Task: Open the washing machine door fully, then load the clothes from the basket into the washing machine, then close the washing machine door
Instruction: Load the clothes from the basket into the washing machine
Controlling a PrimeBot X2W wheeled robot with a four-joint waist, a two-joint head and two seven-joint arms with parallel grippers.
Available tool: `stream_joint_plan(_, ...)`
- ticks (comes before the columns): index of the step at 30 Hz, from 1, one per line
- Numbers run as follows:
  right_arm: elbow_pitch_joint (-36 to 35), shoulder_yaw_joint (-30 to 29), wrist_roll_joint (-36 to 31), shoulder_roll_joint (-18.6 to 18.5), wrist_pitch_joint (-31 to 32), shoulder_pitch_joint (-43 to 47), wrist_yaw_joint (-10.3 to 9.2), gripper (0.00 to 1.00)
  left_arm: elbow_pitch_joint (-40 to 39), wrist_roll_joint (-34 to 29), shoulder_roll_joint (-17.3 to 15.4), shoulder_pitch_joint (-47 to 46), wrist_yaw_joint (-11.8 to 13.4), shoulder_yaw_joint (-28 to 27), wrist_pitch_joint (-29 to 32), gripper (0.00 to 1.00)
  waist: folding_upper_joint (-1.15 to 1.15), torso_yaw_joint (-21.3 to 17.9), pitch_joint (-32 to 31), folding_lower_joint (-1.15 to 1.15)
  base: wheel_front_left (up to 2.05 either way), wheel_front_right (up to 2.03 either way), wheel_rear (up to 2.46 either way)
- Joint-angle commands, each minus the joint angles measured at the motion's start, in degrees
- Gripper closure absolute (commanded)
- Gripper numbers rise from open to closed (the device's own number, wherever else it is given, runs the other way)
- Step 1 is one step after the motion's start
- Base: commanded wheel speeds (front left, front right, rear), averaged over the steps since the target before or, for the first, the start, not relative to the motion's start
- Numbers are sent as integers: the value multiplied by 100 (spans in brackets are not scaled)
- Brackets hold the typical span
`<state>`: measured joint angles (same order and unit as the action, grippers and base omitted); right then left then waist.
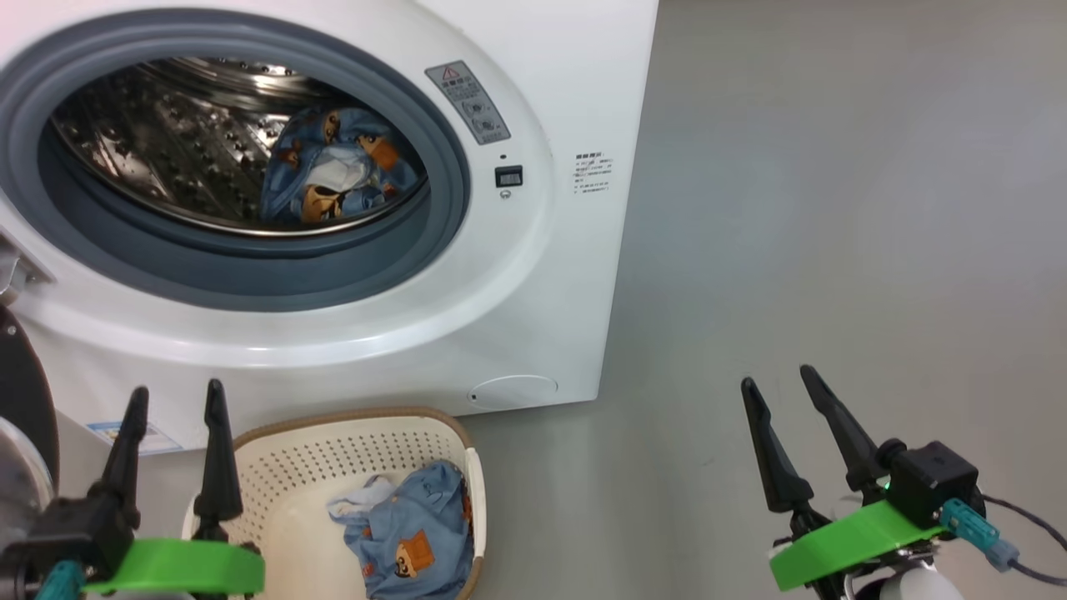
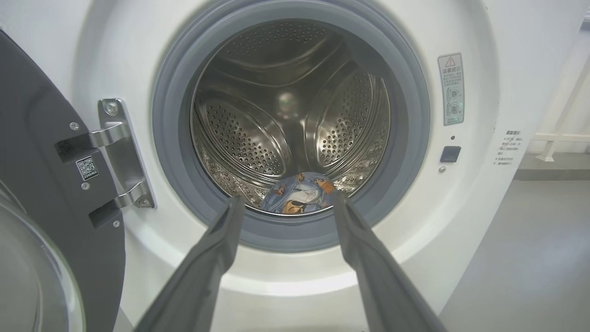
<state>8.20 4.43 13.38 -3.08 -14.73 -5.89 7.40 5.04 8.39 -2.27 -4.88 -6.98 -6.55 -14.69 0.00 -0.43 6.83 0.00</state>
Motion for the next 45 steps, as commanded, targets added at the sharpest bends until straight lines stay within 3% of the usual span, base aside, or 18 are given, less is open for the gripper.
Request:
stream_joint_plan(1, -158, 103, -44, 20, -27, 19, 9, 0, -204, -9, -71, -15, 30, -194, -30, 0, 0, -13, -48, 0, 0, 0, 0)
stream_joint_plan(6, -200, 28, -75, 20, -27, 114, 9, 0, -291, 17, -64, 326, 75, -48, -30, 0, 0, 6, -134, 0, 0, 0, 0)
stream_joint_plan(12, -230, -19, -100, 20, -27, 192, 9, 0, -427, 197, -62, 695, 320, 166, -30, 0, 0, 41, -211, 0, 0, 0, 0)
stream_joint_plan(26, -292, -104, -77, 20, -27, 201, 9, 0, -566, 329, -61, 919, 487, 302, -30, 0, 0, 161, -112, 0, 0, 0, 0)
stream_joint_plan(45, -265, -141, -26, 20, -27, 220, 9, 0, -477, 389, -61, 895, 446, 326, -30, 0, 0, 162, -142, 0, 0, 0, 0)
